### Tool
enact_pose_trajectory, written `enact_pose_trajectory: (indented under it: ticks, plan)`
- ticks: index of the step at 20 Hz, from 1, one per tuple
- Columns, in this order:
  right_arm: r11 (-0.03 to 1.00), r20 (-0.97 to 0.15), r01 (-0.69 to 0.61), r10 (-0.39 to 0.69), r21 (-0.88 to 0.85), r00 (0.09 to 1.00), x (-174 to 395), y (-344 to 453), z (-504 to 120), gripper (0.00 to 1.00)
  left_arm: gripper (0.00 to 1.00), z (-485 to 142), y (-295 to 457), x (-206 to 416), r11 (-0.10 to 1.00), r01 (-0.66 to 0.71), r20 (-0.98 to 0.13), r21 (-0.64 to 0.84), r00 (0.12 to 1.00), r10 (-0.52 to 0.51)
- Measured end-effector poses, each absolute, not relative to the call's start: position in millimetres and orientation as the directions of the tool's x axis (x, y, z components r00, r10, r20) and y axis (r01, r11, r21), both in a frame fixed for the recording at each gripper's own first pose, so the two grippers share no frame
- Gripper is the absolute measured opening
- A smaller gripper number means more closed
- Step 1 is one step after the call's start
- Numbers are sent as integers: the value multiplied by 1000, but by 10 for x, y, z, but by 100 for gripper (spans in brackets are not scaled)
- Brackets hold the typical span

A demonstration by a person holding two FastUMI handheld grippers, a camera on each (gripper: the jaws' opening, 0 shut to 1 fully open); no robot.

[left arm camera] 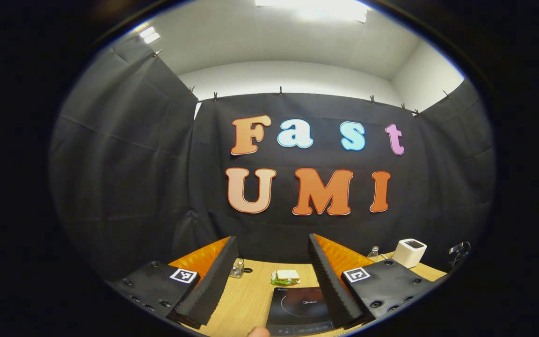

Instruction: First push the handle of the pot to place it horizontally, then grasp the pot with both hands and set it on the induction cooktop.

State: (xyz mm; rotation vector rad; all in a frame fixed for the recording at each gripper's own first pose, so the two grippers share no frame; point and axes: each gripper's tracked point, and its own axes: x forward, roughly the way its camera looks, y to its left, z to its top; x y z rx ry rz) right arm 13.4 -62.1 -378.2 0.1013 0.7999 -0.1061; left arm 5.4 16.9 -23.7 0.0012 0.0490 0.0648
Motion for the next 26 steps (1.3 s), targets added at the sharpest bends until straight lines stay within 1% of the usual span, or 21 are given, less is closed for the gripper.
enact_pose_trajectory:
  ticks: [17, 20, 26]
  plan:
    - [989, -712, 138, -60, 52, 699, 447, -868, -3784, 0, 99, -260, -59, 177, 999, -34, -60, 10, 998, 34]
    - [989, -712, 141, -60, 55, 700, 506, -896, -3784, 0, 98, -290, -60, 222, 999, -38, -67, 12, 997, 38]
    - [990, -707, 137, -65, 45, 705, 634, -956, -3793, 0, 99, -407, -136, 301, 999, -30, -90, 12, 995, 31]
